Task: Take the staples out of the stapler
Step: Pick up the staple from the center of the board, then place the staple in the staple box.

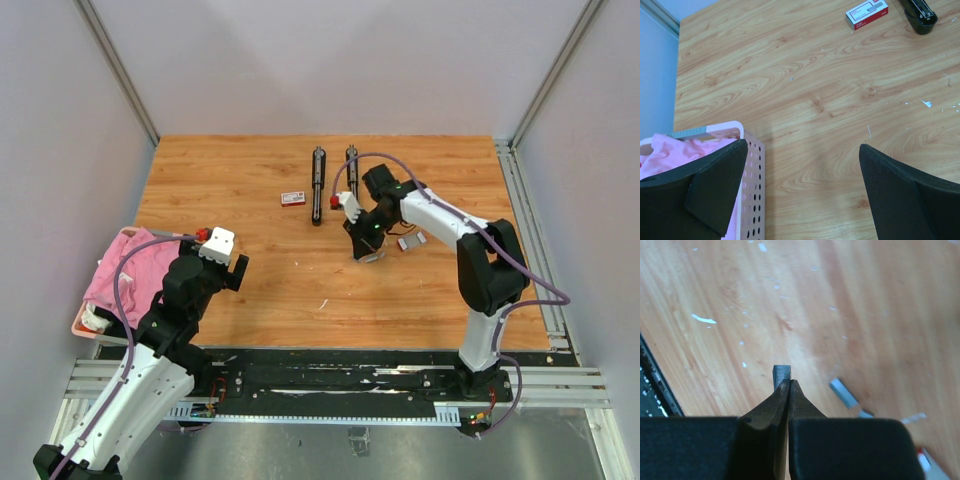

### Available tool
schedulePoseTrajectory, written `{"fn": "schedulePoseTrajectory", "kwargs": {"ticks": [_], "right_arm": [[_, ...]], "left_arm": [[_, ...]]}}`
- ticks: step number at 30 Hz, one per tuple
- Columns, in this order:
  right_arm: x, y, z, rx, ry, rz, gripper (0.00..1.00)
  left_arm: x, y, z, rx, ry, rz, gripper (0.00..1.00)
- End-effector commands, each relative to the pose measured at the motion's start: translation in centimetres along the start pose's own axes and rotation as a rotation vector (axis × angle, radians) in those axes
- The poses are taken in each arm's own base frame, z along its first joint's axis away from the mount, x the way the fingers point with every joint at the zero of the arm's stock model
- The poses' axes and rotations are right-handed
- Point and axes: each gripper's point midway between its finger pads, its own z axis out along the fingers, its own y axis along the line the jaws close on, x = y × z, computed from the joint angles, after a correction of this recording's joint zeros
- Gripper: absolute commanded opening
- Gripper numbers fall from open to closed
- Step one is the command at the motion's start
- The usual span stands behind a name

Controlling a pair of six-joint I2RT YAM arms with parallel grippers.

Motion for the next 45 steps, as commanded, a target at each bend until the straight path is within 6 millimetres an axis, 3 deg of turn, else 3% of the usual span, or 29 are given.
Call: {"fn": "schedulePoseTrajectory", "kwargs": {"ticks": [1,8,16,27,45], "right_arm": [[-0.4,-3.3,-3.8,0.125,-0.084,0.118,0.01],[3.0,-9.1,-7.8,0.342,-0.112,0.316,0.01],[6.8,-12.7,-9.8,0.456,-0.130,0.501,0.01],[9.4,-14.1,-10.3,0.524,-0.085,0.567,0.01],[11.4,-13.9,-7.5,0.453,-0.031,0.610,0.01]], "left_arm": [[-0.7,0.4,0.1,-0.017,-0.036,-0.003,0.98],[-0.7,0.2,0.1,-0.007,-0.039,0.000,0.98],[-0.7,0.2,0.1,-0.008,-0.038,-0.001,0.98],[-0.7,0.3,0.1,-0.011,-0.038,-0.004,0.98],[-0.6,0.2,0.2,-0.010,-0.034,-0.003,0.98]]}}
